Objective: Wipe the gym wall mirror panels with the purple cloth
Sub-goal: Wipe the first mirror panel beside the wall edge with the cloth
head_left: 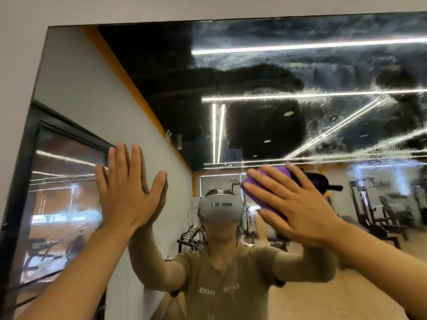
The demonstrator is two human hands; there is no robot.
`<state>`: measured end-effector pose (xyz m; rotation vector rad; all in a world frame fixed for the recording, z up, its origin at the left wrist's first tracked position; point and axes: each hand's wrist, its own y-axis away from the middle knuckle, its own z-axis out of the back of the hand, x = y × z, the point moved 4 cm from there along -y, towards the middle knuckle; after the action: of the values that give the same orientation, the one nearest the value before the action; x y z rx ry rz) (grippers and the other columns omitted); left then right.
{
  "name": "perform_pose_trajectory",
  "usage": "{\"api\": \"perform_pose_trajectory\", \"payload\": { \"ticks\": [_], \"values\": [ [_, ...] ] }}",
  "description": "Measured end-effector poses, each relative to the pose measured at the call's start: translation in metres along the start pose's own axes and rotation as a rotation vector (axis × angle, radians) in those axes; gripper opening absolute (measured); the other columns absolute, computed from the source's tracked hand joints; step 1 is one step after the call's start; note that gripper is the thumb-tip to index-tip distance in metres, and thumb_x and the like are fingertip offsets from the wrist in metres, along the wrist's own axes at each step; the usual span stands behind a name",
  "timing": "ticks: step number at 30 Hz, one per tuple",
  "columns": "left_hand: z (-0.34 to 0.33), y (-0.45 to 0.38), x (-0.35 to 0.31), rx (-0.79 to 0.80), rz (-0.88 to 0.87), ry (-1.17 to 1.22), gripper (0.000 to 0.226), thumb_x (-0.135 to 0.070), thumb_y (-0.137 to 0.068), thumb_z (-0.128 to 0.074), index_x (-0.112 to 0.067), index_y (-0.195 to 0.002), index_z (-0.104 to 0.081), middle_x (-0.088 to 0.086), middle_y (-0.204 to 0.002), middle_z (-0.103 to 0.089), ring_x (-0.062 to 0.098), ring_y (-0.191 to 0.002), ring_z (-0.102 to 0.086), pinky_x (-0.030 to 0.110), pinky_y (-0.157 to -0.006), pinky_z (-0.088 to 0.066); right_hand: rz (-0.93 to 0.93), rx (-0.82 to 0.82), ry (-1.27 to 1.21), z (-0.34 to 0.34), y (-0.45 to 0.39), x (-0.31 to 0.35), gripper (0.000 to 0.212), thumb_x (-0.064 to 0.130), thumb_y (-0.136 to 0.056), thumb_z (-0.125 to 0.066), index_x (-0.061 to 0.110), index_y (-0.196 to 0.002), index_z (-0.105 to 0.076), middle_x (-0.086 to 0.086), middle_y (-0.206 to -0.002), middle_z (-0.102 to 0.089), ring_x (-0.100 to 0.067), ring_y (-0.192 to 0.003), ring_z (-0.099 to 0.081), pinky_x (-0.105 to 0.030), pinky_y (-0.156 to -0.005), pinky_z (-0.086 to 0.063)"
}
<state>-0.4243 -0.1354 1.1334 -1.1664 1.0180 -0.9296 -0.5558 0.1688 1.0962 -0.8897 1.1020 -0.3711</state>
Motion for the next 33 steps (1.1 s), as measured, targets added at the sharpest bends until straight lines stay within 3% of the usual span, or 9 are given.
{"api": "perform_pose_trajectory", "payload": {
  "ticks": [7, 16, 20, 22, 27, 30, 33],
  "values": [
    [0.000, 0.000, 0.001, -0.005, -0.008, 0.003, 0.093, -0.078, -0.087, -0.004, -0.021, -0.161, -0.004, 0.006, -0.169, 0.005, 0.022, -0.155, 0.010, 0.043, -0.121, 0.013, -0.315, -0.086, -0.041, 0.014, -0.067, -0.059, 0.056, 0.054, -0.106, -0.011, 0.036, -0.158, -0.013, 0.006, -0.167, -0.020, -0.018, -0.155, -0.013, -0.050, -0.124, -0.007],
    [-0.001, 0.000, 0.001, -0.001, -0.004, 0.010, 0.092, -0.073, -0.090, -0.012, -0.015, -0.162, -0.009, 0.011, -0.169, 0.000, 0.028, -0.156, 0.005, 0.052, -0.123, 0.004, 0.027, 0.037, 0.039, -0.008, 0.061, 0.028, 0.057, 0.050, -0.108, -0.021, 0.031, -0.162, -0.020, 0.004, -0.168, -0.018, -0.021, -0.156, -0.013, -0.056, -0.123, -0.010],
    [0.000, 0.001, -0.001, -0.005, -0.012, -0.006, 0.091, -0.071, -0.092, -0.012, -0.012, -0.161, -0.011, 0.015, -0.168, -0.002, 0.030, -0.156, 0.003, 0.054, -0.123, 0.001, 0.152, 0.082, 0.031, -0.003, 0.053, 0.020, 0.055, 0.049, -0.108, -0.021, 0.033, -0.161, -0.021, 0.005, -0.167, -0.020, -0.020, -0.156, -0.014, -0.054, -0.124, -0.006],
    [0.000, 0.001, 0.000, -0.010, -0.016, -0.006, 0.091, -0.072, -0.092, -0.012, -0.012, -0.161, -0.011, 0.014, -0.168, -0.002, 0.030, -0.156, 0.003, 0.054, -0.123, 0.002, 0.126, 0.070, 0.017, 0.001, 0.026, -0.001, 0.055, 0.049, -0.108, -0.020, 0.031, -0.160, -0.024, 0.004, -0.167, -0.021, -0.019, -0.156, -0.014, -0.053, -0.124, -0.007],
    [-0.002, 0.001, 0.002, -0.017, -0.028, -0.004, 0.090, -0.071, -0.092, -0.015, -0.014, -0.162, -0.010, 0.013, -0.169, -0.002, 0.030, -0.156, 0.003, 0.053, -0.123, 0.003, -0.178, -0.013, -0.025, 0.017, -0.048, -0.057, 0.055, 0.054, -0.107, -0.013, 0.036, -0.159, -0.011, 0.008, -0.166, -0.016, -0.018, -0.156, -0.012, -0.052, -0.125, -0.005],
    [-0.002, 0.001, 0.002, -0.021, -0.031, 0.003, 0.090, -0.071, -0.092, -0.015, -0.014, -0.162, -0.010, 0.014, -0.169, -0.002, 0.030, -0.156, 0.003, 0.053, -0.123, 0.002, -0.228, -0.057, -0.010, 0.013, -0.042, -0.042, 0.055, 0.050, -0.107, -0.016, 0.034, -0.159, -0.016, 0.005, -0.167, -0.021, -0.018, -0.156, -0.012, -0.053, -0.124, -0.006],
    [-0.001, 0.001, 0.003, -0.011, -0.032, 0.009, 0.091, -0.071, -0.092, -0.016, -0.013, -0.162, -0.011, 0.014, -0.169, -0.002, 0.031, -0.156, 0.003, 0.054, -0.123, 0.002, -0.156, -0.038, -0.010, 0.006, 0.001, -0.003, 0.056, 0.048, -0.107, -0.022, 0.029, -0.160, -0.021, 0.003, -0.167, -0.020, -0.020, -0.156, -0.012, -0.056, -0.123, -0.010]
  ]
}}
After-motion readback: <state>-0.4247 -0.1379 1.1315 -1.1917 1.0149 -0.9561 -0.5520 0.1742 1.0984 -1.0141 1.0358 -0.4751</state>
